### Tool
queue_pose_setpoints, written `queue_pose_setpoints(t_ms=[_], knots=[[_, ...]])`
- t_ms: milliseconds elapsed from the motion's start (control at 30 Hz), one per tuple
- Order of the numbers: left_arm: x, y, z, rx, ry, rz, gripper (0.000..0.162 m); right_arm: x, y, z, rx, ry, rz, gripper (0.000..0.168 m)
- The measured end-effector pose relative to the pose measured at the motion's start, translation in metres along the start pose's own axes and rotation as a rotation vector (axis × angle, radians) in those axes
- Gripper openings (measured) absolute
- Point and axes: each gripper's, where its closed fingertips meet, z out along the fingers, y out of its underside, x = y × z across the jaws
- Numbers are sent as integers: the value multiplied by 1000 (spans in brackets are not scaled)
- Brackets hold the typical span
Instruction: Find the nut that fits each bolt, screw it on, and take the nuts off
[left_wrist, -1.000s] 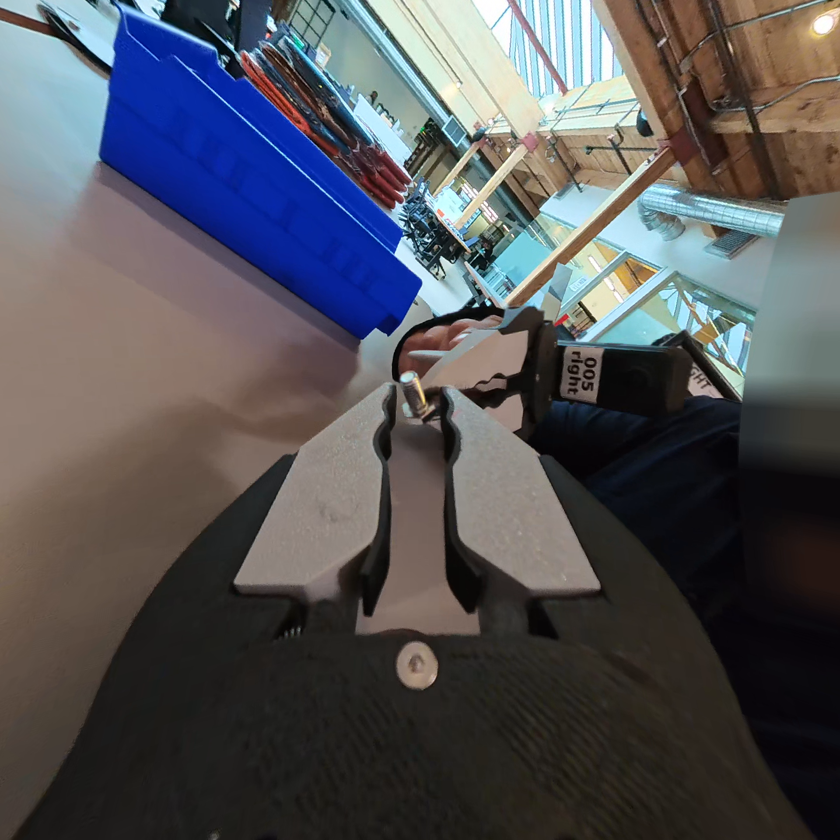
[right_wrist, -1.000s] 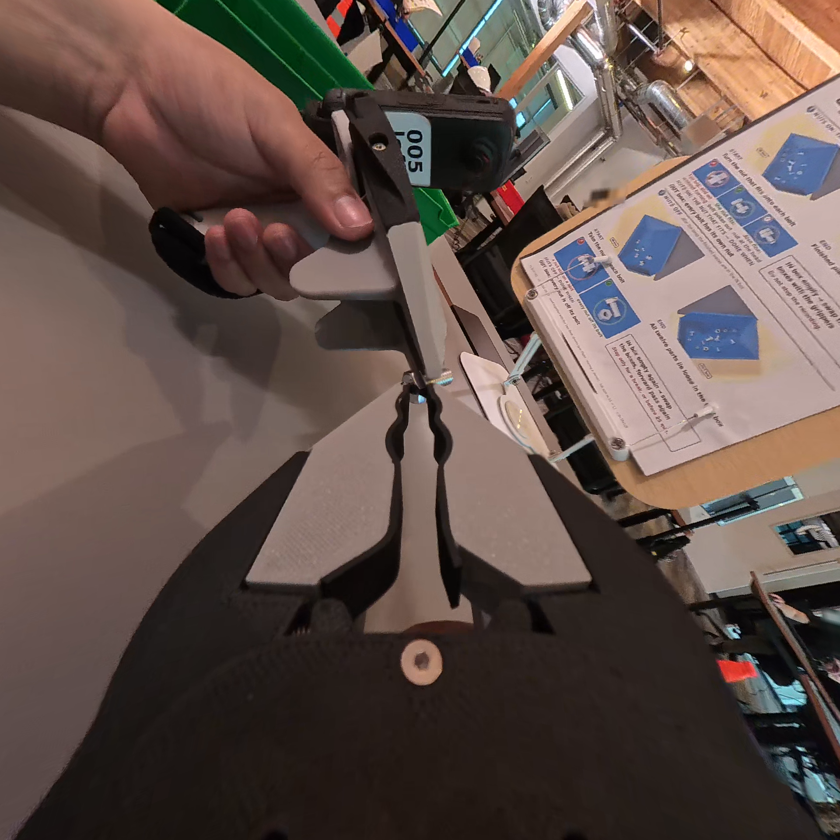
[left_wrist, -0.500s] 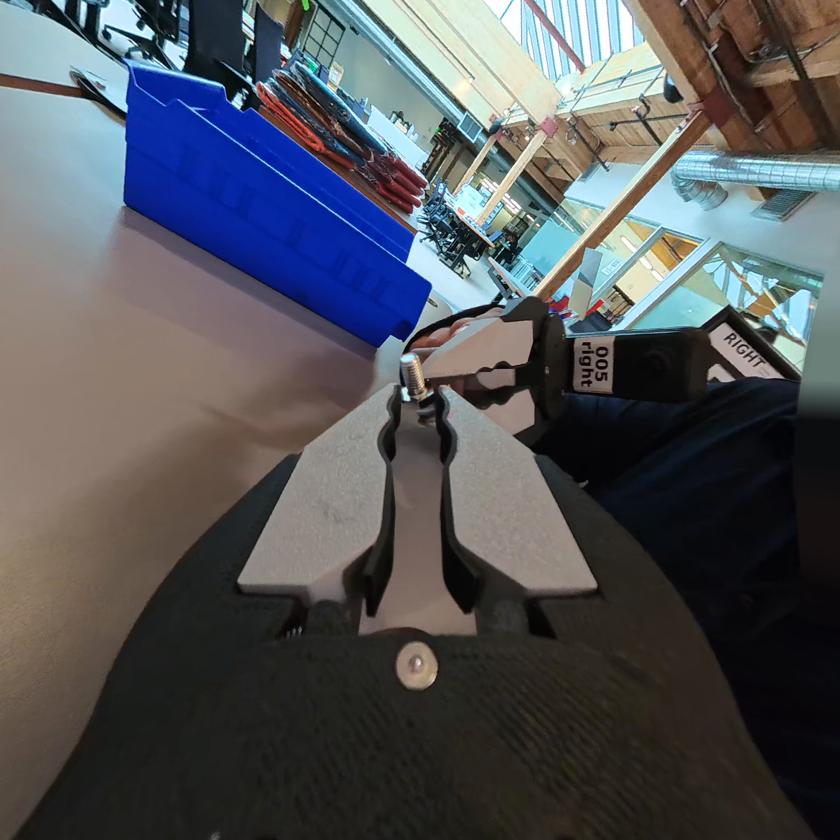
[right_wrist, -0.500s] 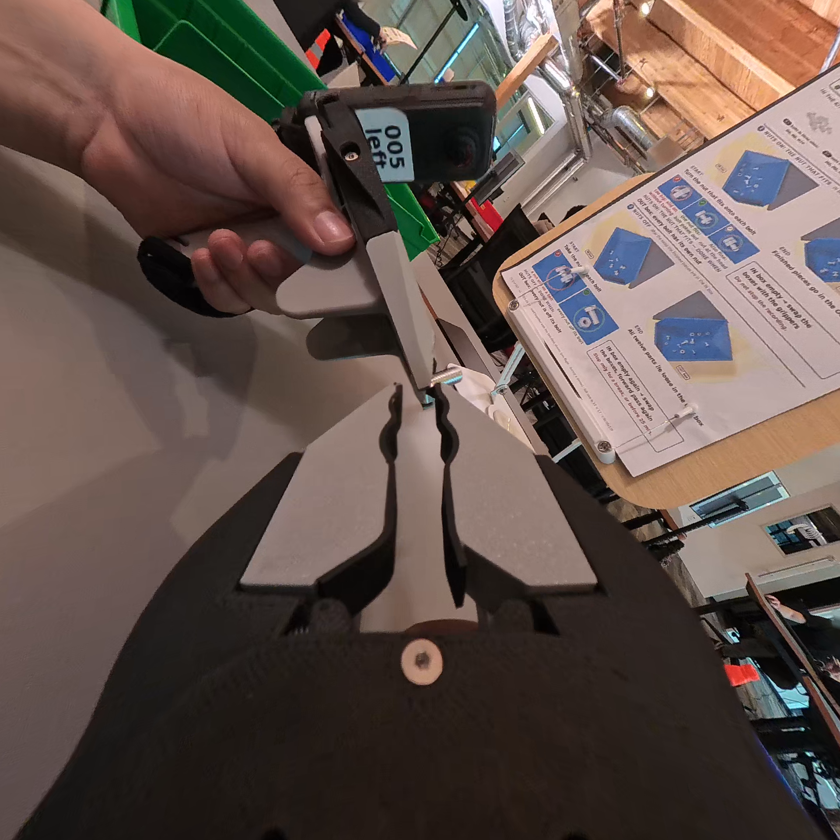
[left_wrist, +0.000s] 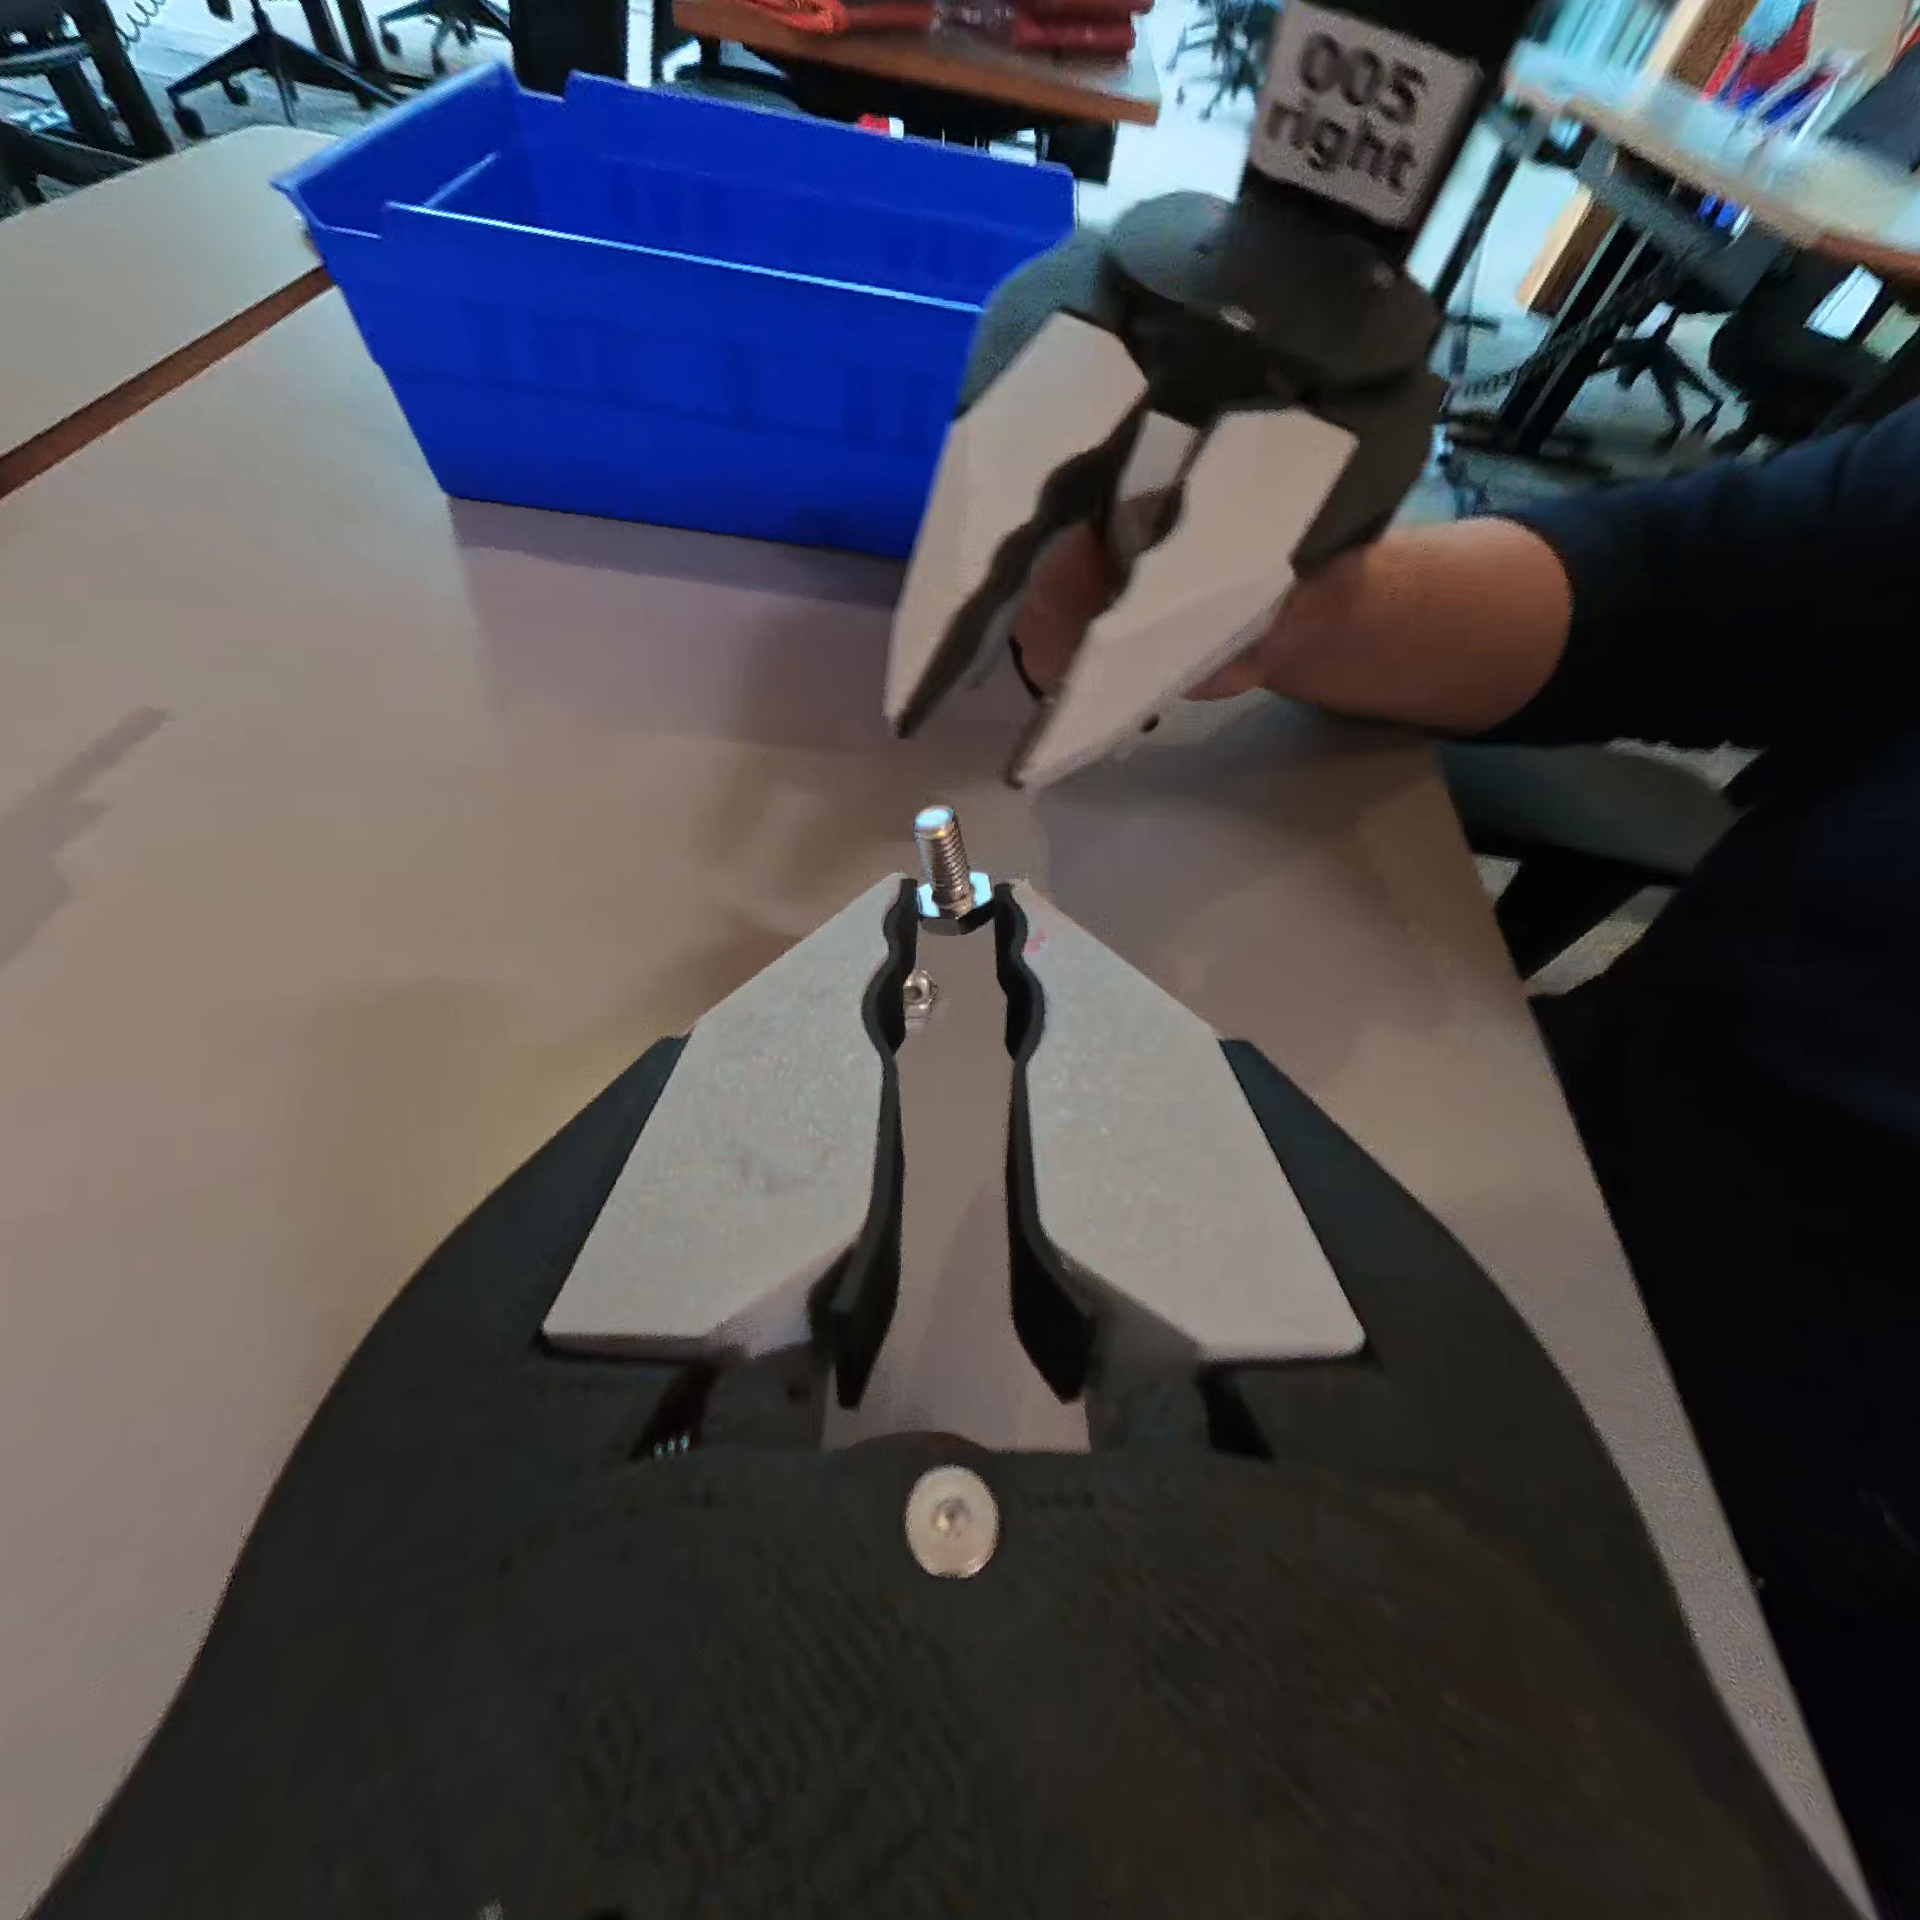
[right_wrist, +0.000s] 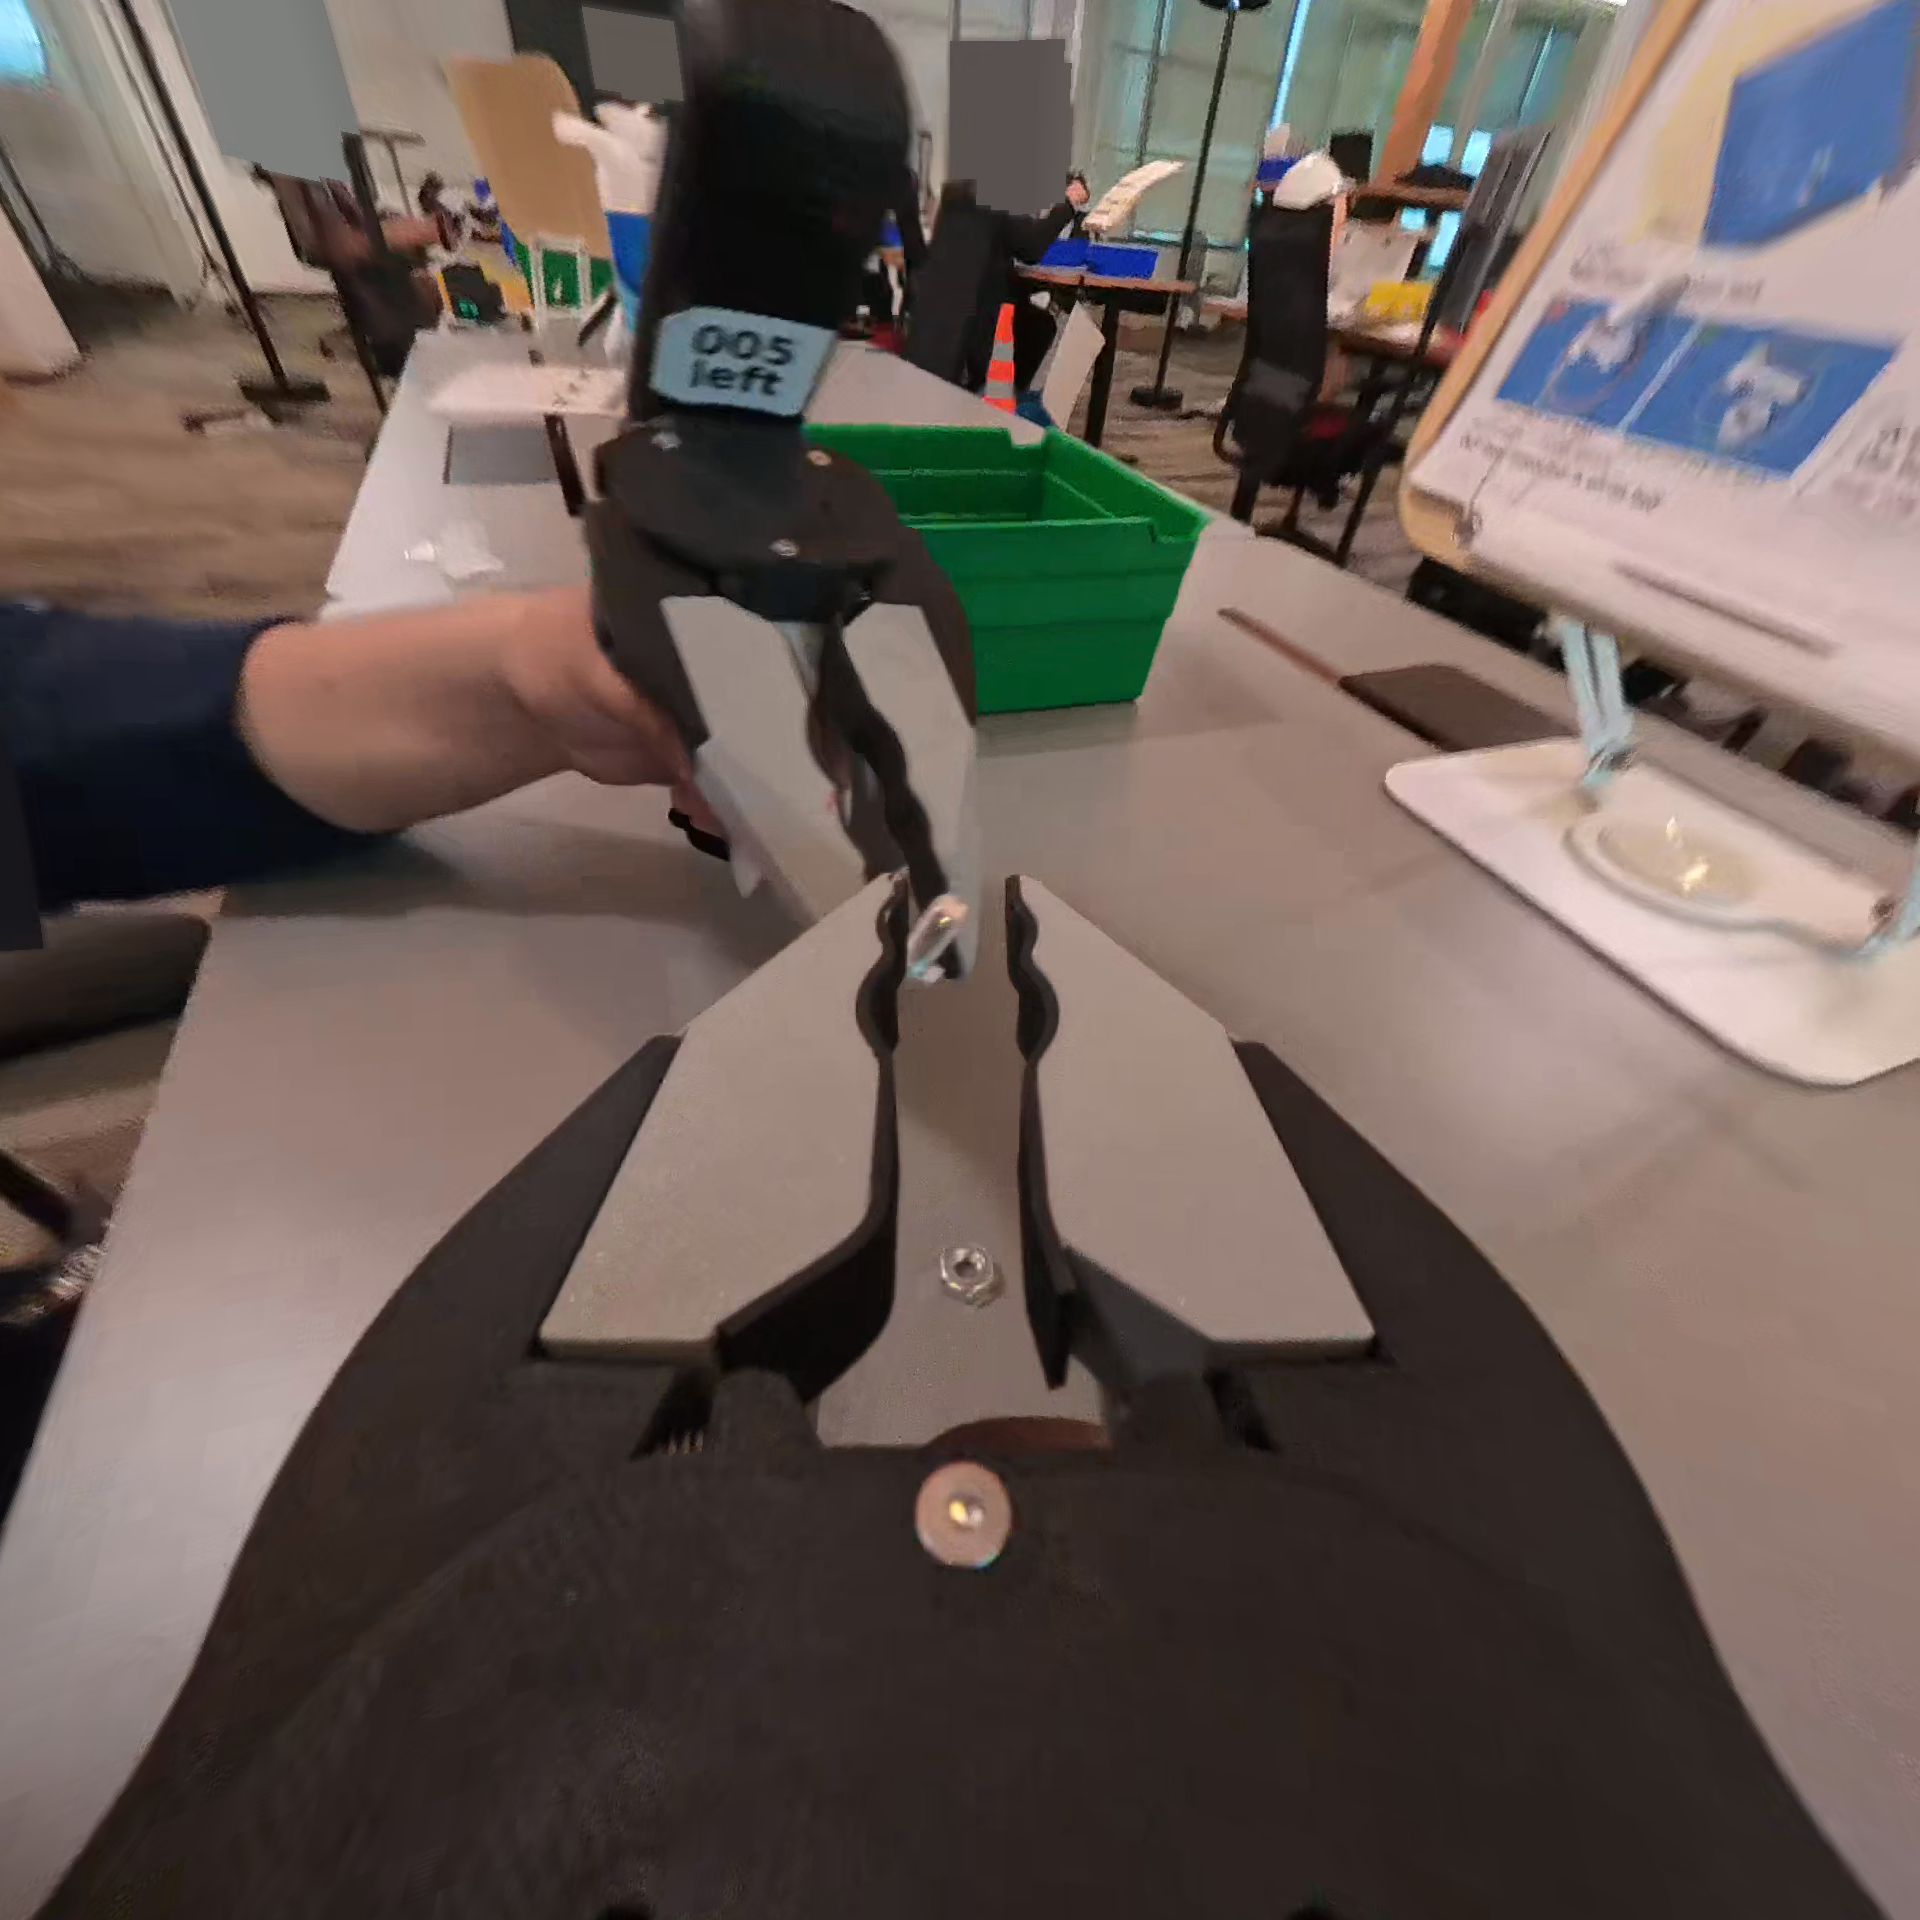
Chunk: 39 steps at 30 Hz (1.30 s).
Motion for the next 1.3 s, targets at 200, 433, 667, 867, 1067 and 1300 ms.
queue_pose_setpoints(t_ms=[200,433,667,867,1067,1300], knots=[[4,4,5,-36,-19,71,12,-3,13,6,-39,-115,226,15],[3,5,7,-45,-31,78,12,-5,15,6,-46,-158,288,4],[4,3,6,-34,-31,81,12,-4,15,6,-47,-168,319,11],[2,5,7,-34,-24,56,12,-6,18,7,-70,-156,279,4],[1,5,6,-4,30,-48,13,-2,19,6,-73,-146,292,4],[-1,6,6,-5,33,-75,14,-1,21,6,-80,-133,292,4]])
